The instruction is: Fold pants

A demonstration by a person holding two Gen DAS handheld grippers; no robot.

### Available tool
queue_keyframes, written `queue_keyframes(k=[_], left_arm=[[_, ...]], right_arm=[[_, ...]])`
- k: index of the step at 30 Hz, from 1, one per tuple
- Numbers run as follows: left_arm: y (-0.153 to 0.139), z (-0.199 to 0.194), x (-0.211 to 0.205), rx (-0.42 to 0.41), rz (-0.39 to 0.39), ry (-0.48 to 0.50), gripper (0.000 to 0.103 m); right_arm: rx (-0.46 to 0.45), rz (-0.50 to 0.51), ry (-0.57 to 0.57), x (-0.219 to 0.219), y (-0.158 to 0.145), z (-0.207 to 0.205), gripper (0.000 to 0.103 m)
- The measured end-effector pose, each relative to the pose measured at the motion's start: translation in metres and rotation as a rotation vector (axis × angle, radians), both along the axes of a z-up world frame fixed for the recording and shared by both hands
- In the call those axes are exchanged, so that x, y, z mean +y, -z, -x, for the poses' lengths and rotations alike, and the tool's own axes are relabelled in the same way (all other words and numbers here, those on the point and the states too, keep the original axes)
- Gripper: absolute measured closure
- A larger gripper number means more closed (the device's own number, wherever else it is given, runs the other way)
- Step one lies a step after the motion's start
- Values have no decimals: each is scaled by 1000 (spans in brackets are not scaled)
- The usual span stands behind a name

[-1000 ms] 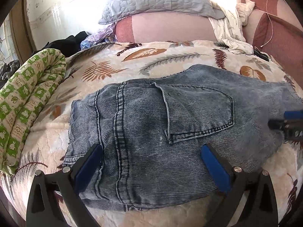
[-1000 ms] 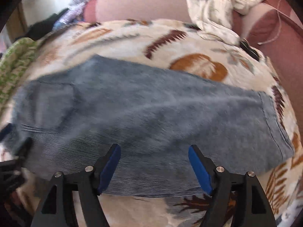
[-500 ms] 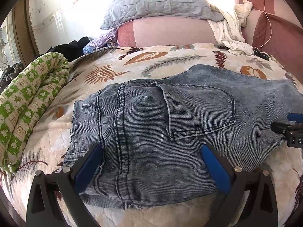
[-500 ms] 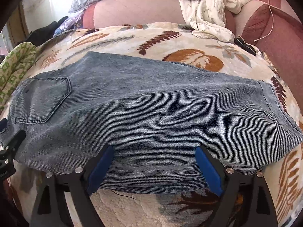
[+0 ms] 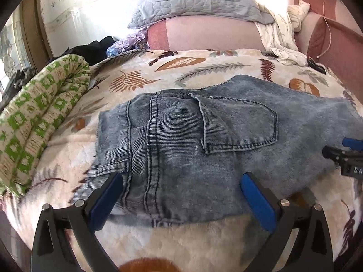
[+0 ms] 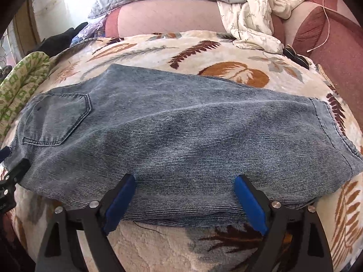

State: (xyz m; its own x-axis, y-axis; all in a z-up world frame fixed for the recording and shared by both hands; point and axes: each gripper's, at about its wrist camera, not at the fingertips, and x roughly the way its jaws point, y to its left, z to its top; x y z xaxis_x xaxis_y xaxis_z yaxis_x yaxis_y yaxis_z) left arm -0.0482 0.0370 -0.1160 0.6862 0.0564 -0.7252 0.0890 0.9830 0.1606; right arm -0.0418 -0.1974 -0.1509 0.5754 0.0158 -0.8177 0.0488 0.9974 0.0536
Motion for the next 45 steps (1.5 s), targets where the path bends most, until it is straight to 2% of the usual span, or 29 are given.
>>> queue_keyframes(k=[4, 9, 15, 19, 25, 28, 30, 32, 34, 45], left_arm=[[-19, 8, -10, -39, -26, 21, 0], [-30, 2, -32, -16, -21, 55, 0], [-20, -15, -66, 47, -48, 86, 0], [-12, -24, -88, 72, -54, 102, 0], [-3, -36, -124, 98, -82, 160, 0], [8, -45, -130, 150, -85, 154, 0], [19, -51, -129, 203, -72, 136, 0], [25, -51, -127, 216, -53, 124, 0], [24, -50, -127, 207, -50, 118, 0], [26, -56, -130, 247, -66, 121, 0]], right_arm=[[-19, -20, 25, -7, -10, 5, 12], [-75, -42, 86, -28, -27, 12, 12], [-89, -65, 191, -71, -32, 21, 12], [-69, -54, 279, -107, -26, 31, 12], [-14, -108, 374, -153, -10, 31, 11], [11, -134, 348, -155, 2, 24, 0], [40, -8, 300, -141, 8, 16, 0], [27, 30, 288, -135, 9, 17, 0], [34, -6, 279, -140, 10, 18, 0], [39, -20, 208, -142, 13, 24, 1]])
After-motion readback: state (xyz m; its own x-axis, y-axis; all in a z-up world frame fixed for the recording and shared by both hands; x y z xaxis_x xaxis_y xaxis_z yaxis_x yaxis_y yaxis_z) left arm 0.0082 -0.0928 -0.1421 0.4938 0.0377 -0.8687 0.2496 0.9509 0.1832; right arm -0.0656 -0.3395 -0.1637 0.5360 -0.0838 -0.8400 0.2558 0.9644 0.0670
